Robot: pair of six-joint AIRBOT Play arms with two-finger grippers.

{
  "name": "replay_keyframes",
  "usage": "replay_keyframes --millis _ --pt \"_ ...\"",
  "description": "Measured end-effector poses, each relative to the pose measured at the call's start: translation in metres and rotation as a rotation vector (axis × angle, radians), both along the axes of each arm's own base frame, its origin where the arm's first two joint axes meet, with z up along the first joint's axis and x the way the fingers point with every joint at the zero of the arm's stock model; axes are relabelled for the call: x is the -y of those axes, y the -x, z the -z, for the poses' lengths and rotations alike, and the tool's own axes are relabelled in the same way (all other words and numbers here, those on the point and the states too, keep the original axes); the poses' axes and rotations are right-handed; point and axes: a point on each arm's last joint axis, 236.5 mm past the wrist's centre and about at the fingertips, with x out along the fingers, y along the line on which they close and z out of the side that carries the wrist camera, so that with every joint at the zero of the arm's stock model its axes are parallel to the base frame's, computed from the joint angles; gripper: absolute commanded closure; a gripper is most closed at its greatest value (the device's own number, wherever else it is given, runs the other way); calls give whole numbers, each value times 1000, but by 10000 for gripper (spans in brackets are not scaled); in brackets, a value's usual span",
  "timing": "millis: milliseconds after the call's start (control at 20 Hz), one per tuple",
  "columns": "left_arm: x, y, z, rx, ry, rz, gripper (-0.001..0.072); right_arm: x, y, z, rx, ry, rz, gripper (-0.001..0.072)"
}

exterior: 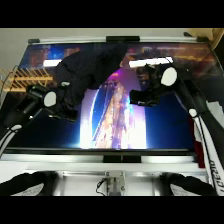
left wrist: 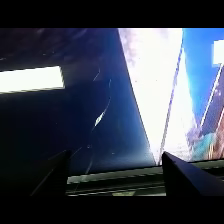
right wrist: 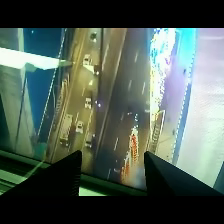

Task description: Fold the shirts.

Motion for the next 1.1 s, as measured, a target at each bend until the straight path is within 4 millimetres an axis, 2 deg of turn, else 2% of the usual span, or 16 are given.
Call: replay_keyframes --millis 850,950,1100 --pt "0 0 0 1 0 0 -13 0 0 0 0 0 0 202" --pt "3 -6 0 24 14 1 -13 0 0 0 1 0 0 201" --pt "14 -25 -4 104 58 5 -13 0 -1 0 4 0 -2 201"
